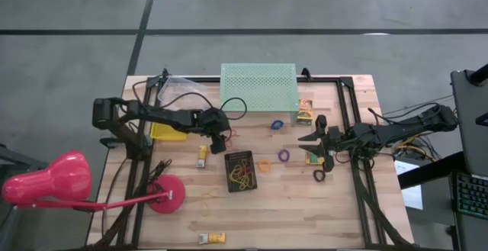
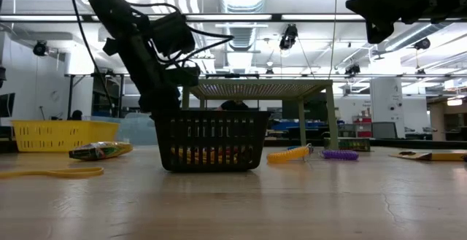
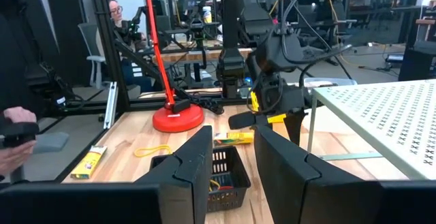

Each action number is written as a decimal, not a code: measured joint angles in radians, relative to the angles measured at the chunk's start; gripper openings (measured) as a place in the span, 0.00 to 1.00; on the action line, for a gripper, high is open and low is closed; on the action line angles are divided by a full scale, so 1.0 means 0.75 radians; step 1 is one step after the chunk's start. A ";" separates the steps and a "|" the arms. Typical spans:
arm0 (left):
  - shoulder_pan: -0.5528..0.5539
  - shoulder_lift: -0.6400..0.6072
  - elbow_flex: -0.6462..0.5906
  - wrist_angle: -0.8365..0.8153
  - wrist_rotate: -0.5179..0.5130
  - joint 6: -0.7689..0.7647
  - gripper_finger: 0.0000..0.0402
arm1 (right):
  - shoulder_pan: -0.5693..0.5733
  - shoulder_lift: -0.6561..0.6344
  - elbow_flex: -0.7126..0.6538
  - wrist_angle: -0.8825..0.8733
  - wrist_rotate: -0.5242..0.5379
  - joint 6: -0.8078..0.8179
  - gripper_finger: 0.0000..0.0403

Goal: Pick & Place Office Desk Supplies
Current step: Put the red rubber band into the black bin

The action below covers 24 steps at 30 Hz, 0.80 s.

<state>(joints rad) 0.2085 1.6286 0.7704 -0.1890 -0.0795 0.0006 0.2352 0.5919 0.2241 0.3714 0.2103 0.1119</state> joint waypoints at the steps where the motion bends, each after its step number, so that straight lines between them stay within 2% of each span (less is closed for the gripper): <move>1: 0.000 0.006 -0.001 0.010 -0.002 0.000 0.49 | 0.000 0.000 0.000 0.000 0.000 0.000 0.27; 24: 0.003 0.015 -0.182 0.269 -0.002 -0.076 0.50 | -0.001 0.000 0.000 0.000 0.000 0.000 0.25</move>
<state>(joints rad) 0.2104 1.6402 0.6342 0.0125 -0.0809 -0.0561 0.2348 0.5919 0.2241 0.3710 0.2100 0.1120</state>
